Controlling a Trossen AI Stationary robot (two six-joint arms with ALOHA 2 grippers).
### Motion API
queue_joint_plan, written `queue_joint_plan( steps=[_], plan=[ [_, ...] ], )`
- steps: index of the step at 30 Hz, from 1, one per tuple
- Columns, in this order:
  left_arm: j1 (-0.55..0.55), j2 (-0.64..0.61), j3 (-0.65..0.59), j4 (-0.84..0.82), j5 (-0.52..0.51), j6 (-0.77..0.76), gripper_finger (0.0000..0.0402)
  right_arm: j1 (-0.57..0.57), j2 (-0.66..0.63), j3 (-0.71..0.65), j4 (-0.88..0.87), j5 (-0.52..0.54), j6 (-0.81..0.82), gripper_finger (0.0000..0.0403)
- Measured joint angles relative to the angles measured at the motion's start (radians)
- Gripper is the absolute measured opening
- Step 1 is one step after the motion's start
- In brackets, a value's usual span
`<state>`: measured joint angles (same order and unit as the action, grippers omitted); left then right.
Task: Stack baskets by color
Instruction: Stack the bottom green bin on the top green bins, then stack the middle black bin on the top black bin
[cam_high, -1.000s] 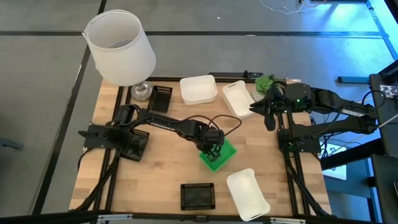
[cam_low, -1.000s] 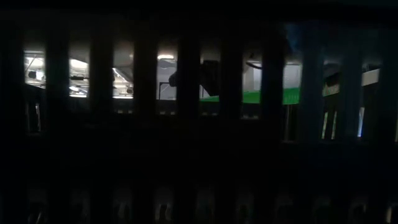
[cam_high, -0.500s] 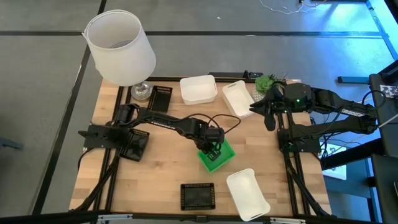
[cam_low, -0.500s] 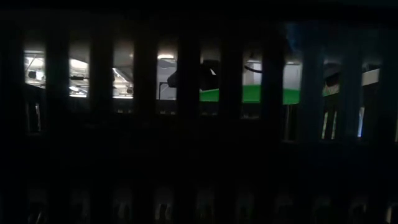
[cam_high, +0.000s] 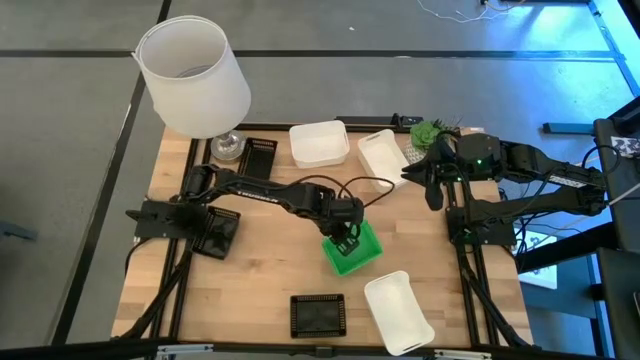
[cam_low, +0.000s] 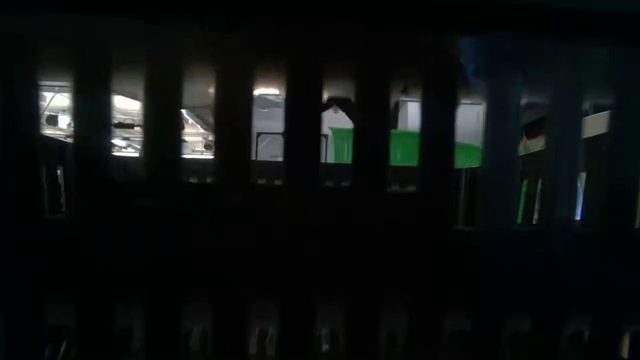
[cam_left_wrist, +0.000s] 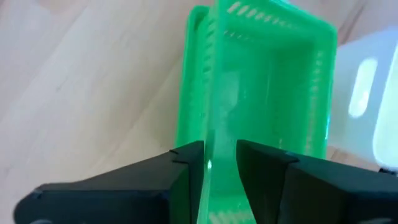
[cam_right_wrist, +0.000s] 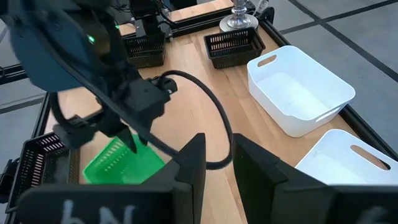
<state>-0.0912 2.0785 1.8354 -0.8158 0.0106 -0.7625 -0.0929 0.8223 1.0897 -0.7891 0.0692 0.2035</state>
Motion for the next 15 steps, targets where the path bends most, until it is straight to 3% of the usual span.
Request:
queue_joint_plan(
  steps=[8,15],
  plan=[
    [-0.015,-0.009,0.035,-0.088,-0.122,0.014,0.0086,0.0,0.0,0.0,-0.002,-0.008,0.001,0.0079],
    [-0.032,-0.089,0.036,-0.326,-0.104,-0.034,0.0086,0.0,0.0,0.0,-0.012,-0.021,0.026,0.0079]
  ],
)
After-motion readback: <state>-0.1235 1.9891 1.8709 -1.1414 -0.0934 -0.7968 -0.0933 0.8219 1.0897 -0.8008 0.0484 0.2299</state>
